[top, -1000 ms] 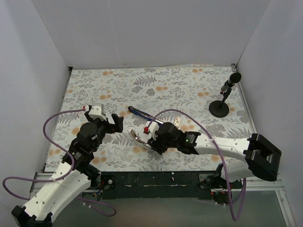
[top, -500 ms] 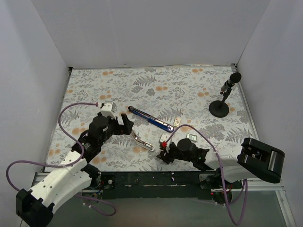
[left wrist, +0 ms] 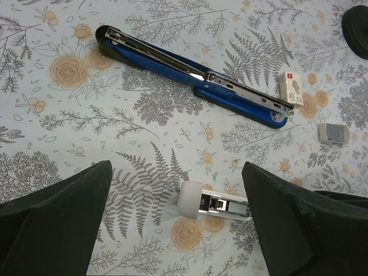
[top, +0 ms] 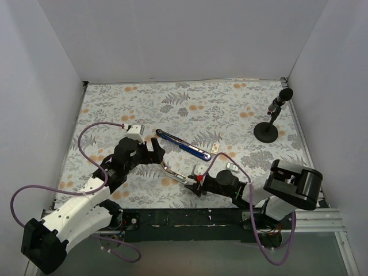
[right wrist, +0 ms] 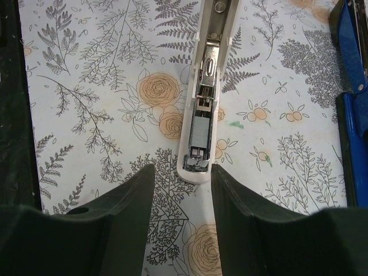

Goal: Load the staples into the stapler

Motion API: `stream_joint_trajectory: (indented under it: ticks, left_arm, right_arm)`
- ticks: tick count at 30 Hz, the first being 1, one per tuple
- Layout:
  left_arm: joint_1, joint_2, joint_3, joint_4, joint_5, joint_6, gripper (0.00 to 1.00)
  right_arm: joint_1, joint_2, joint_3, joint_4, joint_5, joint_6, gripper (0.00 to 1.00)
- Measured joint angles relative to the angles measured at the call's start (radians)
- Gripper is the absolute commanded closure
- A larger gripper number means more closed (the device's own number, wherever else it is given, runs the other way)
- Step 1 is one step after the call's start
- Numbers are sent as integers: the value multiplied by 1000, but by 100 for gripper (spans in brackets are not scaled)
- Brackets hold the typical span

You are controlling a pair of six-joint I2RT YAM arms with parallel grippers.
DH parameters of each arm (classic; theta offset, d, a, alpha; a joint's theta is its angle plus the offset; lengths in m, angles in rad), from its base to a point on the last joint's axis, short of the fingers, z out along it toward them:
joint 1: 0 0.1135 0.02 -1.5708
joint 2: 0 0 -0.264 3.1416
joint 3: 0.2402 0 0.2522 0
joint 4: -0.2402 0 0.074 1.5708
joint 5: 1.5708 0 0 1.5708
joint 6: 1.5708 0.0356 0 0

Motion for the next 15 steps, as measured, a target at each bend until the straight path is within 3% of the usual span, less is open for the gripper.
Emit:
stream_joint_trajectory:
  ticks: [15]
  left_arm:
    - [0,88,0,0,8,-6,2]
  right_arm:
    - [0,151,3,124,34,-34,55]
